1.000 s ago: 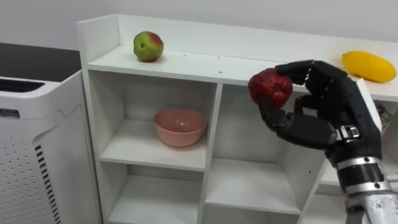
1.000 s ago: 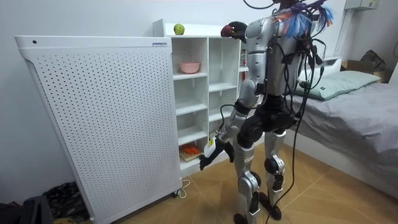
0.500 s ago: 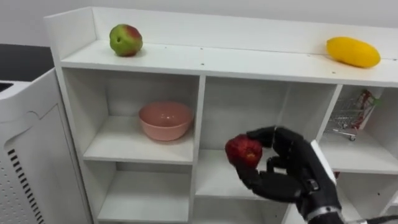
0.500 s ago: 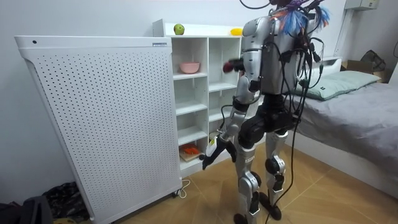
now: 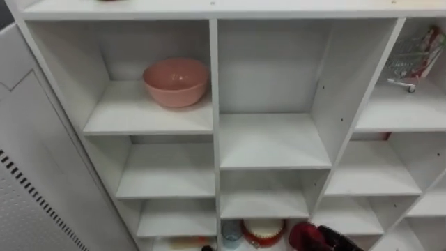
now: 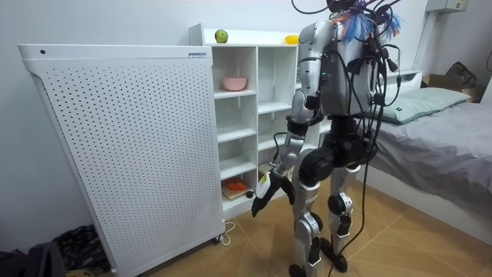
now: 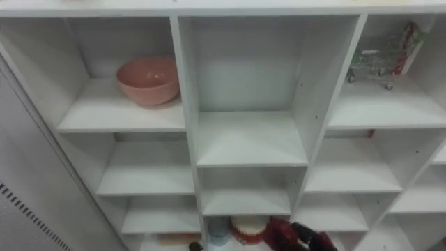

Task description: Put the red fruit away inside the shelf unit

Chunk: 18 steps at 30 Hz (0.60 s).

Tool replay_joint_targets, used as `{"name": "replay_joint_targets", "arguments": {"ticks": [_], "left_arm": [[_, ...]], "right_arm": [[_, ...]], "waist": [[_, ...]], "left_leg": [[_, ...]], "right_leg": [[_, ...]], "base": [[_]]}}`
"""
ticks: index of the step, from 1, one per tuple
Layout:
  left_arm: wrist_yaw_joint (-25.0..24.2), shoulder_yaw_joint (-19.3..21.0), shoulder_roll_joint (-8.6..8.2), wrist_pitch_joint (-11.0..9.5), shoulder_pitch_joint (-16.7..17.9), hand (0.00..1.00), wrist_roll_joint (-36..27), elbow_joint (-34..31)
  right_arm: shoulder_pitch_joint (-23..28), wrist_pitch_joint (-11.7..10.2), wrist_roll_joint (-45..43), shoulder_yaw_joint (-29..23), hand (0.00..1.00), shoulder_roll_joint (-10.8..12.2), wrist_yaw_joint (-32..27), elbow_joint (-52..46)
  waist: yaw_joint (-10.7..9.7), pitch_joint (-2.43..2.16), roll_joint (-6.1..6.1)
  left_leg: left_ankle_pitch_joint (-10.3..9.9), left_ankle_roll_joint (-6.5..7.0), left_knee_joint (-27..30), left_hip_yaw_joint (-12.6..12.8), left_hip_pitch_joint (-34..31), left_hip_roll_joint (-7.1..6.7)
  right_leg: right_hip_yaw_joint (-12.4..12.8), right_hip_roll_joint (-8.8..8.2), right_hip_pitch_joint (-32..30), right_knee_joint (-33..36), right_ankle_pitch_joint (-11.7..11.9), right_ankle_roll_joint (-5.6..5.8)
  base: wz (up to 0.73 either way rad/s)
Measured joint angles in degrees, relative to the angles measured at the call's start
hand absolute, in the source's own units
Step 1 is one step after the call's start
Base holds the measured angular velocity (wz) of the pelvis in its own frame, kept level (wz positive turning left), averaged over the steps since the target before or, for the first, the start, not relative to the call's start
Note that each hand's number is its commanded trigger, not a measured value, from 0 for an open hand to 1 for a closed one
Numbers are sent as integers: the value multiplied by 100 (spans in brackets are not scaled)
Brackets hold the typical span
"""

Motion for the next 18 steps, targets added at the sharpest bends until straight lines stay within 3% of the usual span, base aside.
{"name": "replay_joint_targets", "arguments": {"ticks": [3, 8, 13, 15, 18], "left_arm": [[-7, -207, 9, 124, 3, 0, -241, -7], [-36, -401, 39, 249, -45, 0, -447, -47], [-50, -555, 100, 244, -77, 0, -448, -306], [-20, -813, 134, 276, -78, 0, -459, -408], [-14, -975, 130, 273, -80, 0, -472, -468]], "right_arm": [[-375, 136, 1165, -113, 100, -51, 140, 592], [-766, 370, 1837, -143, 100, -131, 229, 810], [-1282, 484, 2531, -351, 100, -518, 234, 870], [-1494, 485, 2808, -388, 100, -739, 233, 870], [-1689, 492, 3026, -540, 100, -842, 205, 870]], "waist": [[257, 5, 2], [420, 28, -12], [583, 85, -2], [591, 100, -10], [610, 102, -13]], "left_leg": [[21, 0, 279, -14, -559, -11], [83, -2, 586, -80, -1274, -80], [110, 20, 902, -139, -1893, -105], [78, 16, 1085, -186, -2161, -153], [70, 25, 1216, -218, -2408, -202]], "right_leg": [[27, -29, -539, 237, 64, -33], [26, -122, -1262, 598, 30, -31], [-36, -211, -1805, 878, 23, -51], [-81, -296, -2070, 1109, -43, -69], [-61, -346, -2312, 1289, -81, -74]], "base": [[0], [12], [13], [21], [13]]}}
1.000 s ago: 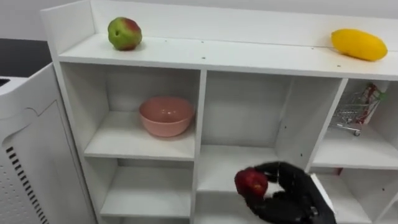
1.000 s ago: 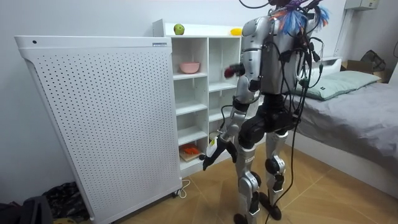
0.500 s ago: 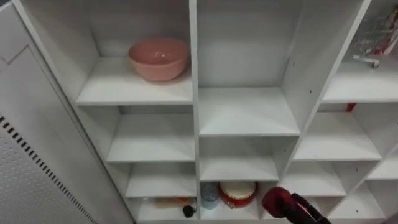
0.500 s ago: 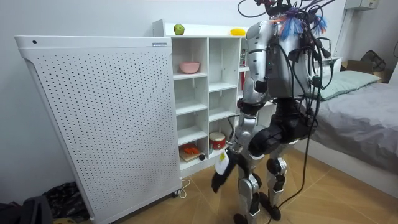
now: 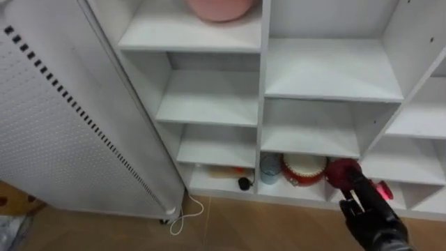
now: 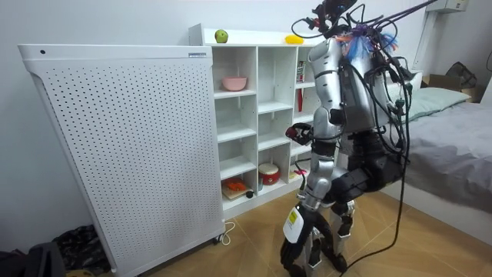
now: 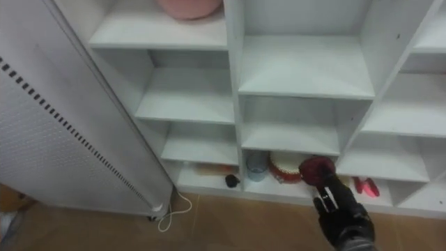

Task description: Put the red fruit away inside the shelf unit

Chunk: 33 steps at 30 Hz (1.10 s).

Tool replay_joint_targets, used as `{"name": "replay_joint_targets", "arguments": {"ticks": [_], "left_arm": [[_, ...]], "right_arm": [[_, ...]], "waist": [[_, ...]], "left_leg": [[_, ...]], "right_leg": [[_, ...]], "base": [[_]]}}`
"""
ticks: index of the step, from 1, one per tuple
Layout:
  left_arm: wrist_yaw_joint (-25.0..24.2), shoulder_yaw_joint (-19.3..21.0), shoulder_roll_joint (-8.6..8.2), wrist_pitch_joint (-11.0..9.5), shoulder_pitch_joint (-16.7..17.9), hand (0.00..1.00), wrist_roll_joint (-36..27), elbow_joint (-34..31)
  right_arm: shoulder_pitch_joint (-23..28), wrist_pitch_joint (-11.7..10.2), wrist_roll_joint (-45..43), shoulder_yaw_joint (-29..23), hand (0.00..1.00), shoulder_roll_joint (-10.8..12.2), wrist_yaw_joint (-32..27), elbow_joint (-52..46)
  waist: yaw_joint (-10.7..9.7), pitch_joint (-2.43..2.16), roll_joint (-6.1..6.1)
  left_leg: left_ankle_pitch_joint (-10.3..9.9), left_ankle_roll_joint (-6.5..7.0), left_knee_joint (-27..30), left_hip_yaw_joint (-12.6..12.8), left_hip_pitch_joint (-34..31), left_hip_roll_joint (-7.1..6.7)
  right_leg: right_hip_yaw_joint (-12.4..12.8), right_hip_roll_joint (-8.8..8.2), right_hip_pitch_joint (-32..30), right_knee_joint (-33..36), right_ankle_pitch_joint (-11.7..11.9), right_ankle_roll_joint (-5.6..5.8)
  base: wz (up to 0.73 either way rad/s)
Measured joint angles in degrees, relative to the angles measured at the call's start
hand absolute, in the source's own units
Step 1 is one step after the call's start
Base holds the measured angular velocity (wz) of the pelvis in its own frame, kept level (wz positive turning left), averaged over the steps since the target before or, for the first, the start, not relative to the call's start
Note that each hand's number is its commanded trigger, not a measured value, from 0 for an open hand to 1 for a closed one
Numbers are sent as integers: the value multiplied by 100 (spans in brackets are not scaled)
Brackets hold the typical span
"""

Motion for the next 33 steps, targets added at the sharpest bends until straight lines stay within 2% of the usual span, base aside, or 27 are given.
{"name": "replay_joint_targets", "arguments": {"ticks": [6, 9, 12, 14, 17, 21, 24, 25, 26, 28, 29, 30, 31, 33], "left_arm": [[5, -3, 6, 37, -5, 0, -194, -137], [7, -2, 33, 62, -5, 0, -203, -202], [23, 2, 46, 37, -4, 0, -204, -224], [32, 2, 98, 26, -4, 0, -205, -230], [84, -1, 214, -3, 1, 0, -263, -308], [155, -3, 297, -13, 167, 0, -435, -523], [186, -3, 396, -8, 470, 0, -435, -858], [220, -2, 402, -9, 512, 0, -435, -894], [251, -2, 403, -5, 559, 0, -435, -900], [251, -2, 405, -5, 590, 0, -435, -900], [251, -2, 411, -5, 600, 0, -433, -899], [251, -2, 411, -5, 601, 0, -433, -898], [251, -2, 412, -6, 601, 0, -432, -897], [252, -2, 429, -7, 615, 0, -432, -897]], "right_arm": [[-513, -2, 396, -126, 100, -91, -77, -5], [-602, -2, 466, -138, 100, -128, -139, -8], [-653, -36, 456, -268, 100, -194, -375, -282], [-777, -79, 454, -268, 100, -254, -473, -301], [-999, -188, 440, -297, 100, -319, -675, -301], [-1253, -188, 461, -297, 100, -401, -764, -301], [-1370, -198, 430, -385, 100, -506, -833, -314], [-1380, -203, 429, -420, 100, -516, -864, -324], [-1409, -235, 431, -468, 100, -529, -926, -351], [-1459, -297, 431, -472, 100, -546, -1020, -426], [-1460, -302, 431, -472, 73, -547, -1061, -474], [-1460, -306, 431, -472, 20, -547, -1088, -499], [-1461, -312, 431, -472, 0, -547, -1139, -544], [-1460, -324, 410, -469, 0, -546, -1305, -676]], "waist": [[162, -6, 10], [177, -8, 13], [287, -18, 27], [288, -22, 33], [282, -28, 43], [287, -34, 53], [285, -39, 56], [285, -50, 54], [285, -90, 52], [286, -92, 56], [280, -93, 56], [280, -93, 57], [282, -93, 57], [292, -93, 57]], "left_leg": [[-59, 12, 358, -26, -501, 5], [-131, 18, 547, -33, -669, 5], [-230, 24, 823, -41, -925, 16], [-260, 39, 934, -38, -1030, -4], [-319, 44, 1160, -29, -1154, -5], [-448, 48, 1444, -30, -1237, -1], [-516, 52, 1627, -29, -1279, -4], [-524, 53, 1654, -29, -1295, -1], [-541, 55, 1686, -27, -1345, 1], [-542, 56, 1740, -28, -1388, 2], [-542, 56, 1763, -36, -1400, 3], [-542, 56, 1773, -39, -1405, 4], [-541, 56, 1783, -41, -1411, 6], [-542, 58, 1794, -35, -1414, 13]], "right_leg": [[9, -18, -489, 345, -57, -75], [-36, -84, -639, 559, -178, -95], [-63, -123, -871, 802, -280, -109], [-139, -227, -969, 954, -325, -145], [-164, -287, -1073, 1200, -425, -156], [-142, -313, -1140, 1479, -568, -143], [-161, -367, -1172, 1664, -669, -146], [-162, -368, -1183, 1682, -681, -144], [-160, -374, -1231, 1715, -687, -141], [-167, -388, -1268, 1765, -690, -146], [-174, -389, -1270, 1781, -692, -149], [-175, -389, -1270, 1787, -692, -150], [-177, -389, -1270, 1788, -692, -149], [-174, -386, -1273, 1785, -680, -148]], "base": [[2], [14], [3], [11], [15], [2], [6], [6], [4], [0], [0], [0], [0], [-3]]}}
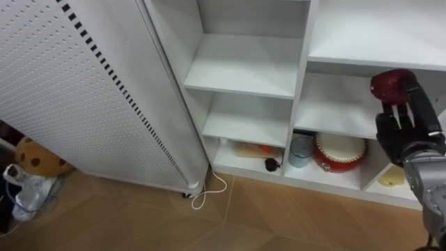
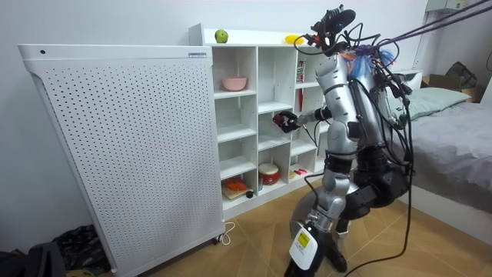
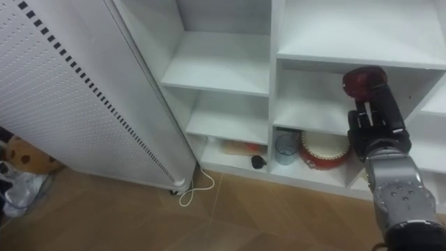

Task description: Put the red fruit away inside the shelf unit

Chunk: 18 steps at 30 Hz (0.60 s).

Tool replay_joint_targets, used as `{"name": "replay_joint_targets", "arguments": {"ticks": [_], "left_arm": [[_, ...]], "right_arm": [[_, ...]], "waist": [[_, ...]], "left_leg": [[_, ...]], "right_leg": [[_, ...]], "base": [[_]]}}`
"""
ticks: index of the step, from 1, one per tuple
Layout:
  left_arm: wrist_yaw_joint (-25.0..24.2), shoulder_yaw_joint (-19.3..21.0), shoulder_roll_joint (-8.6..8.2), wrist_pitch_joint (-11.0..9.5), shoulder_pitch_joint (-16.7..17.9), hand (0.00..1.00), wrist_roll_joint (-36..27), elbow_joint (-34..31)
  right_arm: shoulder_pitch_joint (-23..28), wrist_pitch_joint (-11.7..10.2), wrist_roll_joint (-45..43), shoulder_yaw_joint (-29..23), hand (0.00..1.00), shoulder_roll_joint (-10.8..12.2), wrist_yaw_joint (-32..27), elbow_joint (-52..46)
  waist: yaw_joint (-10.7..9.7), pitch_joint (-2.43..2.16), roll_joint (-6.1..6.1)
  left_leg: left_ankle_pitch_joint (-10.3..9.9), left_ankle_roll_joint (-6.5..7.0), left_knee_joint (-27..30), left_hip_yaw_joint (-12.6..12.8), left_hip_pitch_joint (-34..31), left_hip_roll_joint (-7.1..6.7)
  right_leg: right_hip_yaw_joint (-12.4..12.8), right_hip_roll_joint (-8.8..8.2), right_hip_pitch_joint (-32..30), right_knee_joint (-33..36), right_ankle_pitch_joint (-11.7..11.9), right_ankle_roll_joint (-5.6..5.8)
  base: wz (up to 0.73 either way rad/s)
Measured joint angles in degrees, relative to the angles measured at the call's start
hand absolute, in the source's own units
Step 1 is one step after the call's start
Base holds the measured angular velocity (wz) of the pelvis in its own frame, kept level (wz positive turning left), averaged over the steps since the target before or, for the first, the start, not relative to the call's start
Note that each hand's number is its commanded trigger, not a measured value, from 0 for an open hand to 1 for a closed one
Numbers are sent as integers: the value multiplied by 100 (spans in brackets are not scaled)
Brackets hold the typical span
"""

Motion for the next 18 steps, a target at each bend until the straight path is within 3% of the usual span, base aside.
{"name": "replay_joint_targets", "arguments": {"ticks": [5, 18], "left_arm": [[23, 0, 33, 0, 56, 0, 4, 0], [-51, -21, 57, -11, 117, 0, 5, -51]], "right_arm": [[-4, -29, -63, -2, 0, 0, -231, -150], [-5, -126, -67, 4, 0, -3, -441, -122]], "waist": [[1, -31, 18], [-1, -33, 22]], "left_leg": [[2, 3, 6, 3, 7, -5], [0, 3, -18, 6, 129, -8]], "right_leg": [[5, -1, 6, -4, 27, -9], [-2, -15, 120, -24, 12, 17]], "base": [[-1], [0]]}}
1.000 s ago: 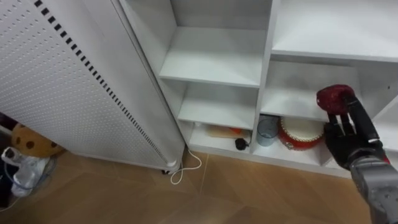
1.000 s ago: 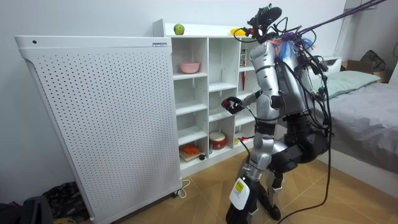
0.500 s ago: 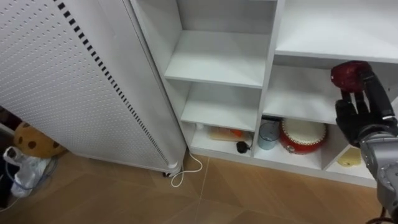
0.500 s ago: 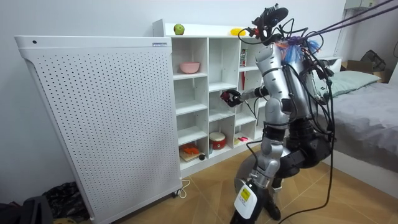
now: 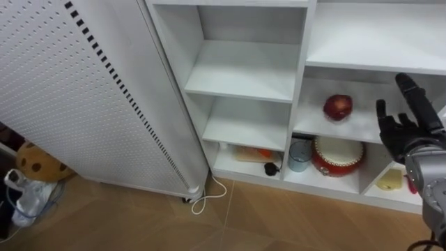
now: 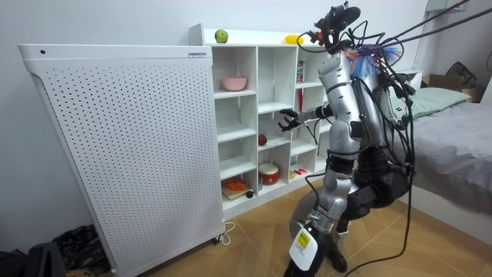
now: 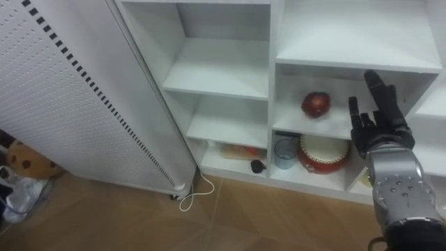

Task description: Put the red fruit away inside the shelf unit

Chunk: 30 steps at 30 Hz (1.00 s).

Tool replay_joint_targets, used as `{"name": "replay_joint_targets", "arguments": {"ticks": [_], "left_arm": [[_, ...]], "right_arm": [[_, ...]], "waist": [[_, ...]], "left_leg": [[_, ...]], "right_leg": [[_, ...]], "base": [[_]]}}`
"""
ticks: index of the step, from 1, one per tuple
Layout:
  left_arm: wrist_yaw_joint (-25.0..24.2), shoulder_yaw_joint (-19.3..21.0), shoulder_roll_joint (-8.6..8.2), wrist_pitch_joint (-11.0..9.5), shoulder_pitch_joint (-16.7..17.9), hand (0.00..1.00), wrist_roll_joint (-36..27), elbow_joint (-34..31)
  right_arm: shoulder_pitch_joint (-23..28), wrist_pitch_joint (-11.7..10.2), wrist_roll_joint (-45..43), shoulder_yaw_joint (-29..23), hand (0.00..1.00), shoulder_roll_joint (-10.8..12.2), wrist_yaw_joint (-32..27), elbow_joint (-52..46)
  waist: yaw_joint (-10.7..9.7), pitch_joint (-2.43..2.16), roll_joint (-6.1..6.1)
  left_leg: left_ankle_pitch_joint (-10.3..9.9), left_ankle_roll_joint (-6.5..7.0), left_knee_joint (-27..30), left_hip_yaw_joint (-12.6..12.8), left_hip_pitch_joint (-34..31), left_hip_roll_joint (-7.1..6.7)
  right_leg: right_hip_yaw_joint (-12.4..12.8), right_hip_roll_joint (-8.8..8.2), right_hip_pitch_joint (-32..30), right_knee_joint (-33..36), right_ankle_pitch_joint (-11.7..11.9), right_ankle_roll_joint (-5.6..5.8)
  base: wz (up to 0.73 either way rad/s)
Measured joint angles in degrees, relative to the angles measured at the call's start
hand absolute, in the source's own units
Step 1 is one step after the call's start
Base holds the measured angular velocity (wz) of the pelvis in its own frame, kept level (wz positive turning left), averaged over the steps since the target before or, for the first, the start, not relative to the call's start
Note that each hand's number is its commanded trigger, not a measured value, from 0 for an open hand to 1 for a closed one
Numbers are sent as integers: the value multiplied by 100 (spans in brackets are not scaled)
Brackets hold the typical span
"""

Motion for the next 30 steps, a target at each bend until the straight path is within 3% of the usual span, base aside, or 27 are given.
{"name": "replay_joint_targets", "arguments": {"ticks": [3, 16, 25, 30], "left_arm": [[-125, -14, 5, -4, 179, 0, -1, -185], [-239, -117, 8, -10, 220, 0, -7, -223], [-234, -110, -1, -7, 216, 0, -86, -201], [-373, -87, 3, 6, 38, 0, -107, -134]], "right_arm": [[1, 1, 1, 1, 0, 0, 15, 103], [2, 7, 32, -2, 0, -16, 238, 323], [158, 188, 233, 8, 0, -14, 522, 650], [410, 324, 252, 28, 0, -16, 1153, 1148]], "waist": [[-2, 4, -6], [-29, 20, -32], [-7, 37, -54], [-1, 106, -67]], "left_leg": [[-1, 1, -15, 15, 38, 0], [19, -30, -201, 31, 151, 19], [62, -10, -669, 18, 716, 125], [104, 50, -1091, 103, 1320, 119]], "right_leg": [[12, -1, 32, -4, -16, 28], [16, 9, 128, -180, 6, 56], [-60, 209, 756, -823, 211, 37], [-74, 183, 1308, -1163, 230, 121]], "base": [[0], [0], [-7], [-2]]}}
